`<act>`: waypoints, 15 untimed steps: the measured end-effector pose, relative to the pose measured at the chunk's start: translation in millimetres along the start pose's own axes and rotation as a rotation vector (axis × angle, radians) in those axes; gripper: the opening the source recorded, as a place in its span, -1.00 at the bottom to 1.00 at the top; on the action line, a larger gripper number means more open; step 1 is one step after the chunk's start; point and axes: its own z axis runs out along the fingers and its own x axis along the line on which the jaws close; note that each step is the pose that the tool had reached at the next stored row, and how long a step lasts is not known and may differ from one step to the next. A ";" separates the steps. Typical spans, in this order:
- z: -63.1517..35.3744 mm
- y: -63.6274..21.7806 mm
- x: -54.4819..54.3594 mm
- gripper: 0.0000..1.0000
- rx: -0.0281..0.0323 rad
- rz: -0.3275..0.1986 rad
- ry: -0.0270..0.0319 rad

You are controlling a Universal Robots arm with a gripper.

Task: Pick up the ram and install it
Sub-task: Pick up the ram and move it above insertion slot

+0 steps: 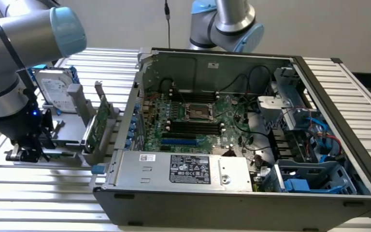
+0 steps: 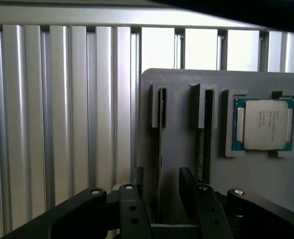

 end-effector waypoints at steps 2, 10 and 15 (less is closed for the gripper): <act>0.4 0.1 0.0 -0.15 -0.0068 0.000 -0.0007; 1.9 -1.2 0.2 -0.15 -0.0085 0.000 -0.0029; 1.9 -3.6 0.1 -0.15 -0.0084 0.000 -0.0029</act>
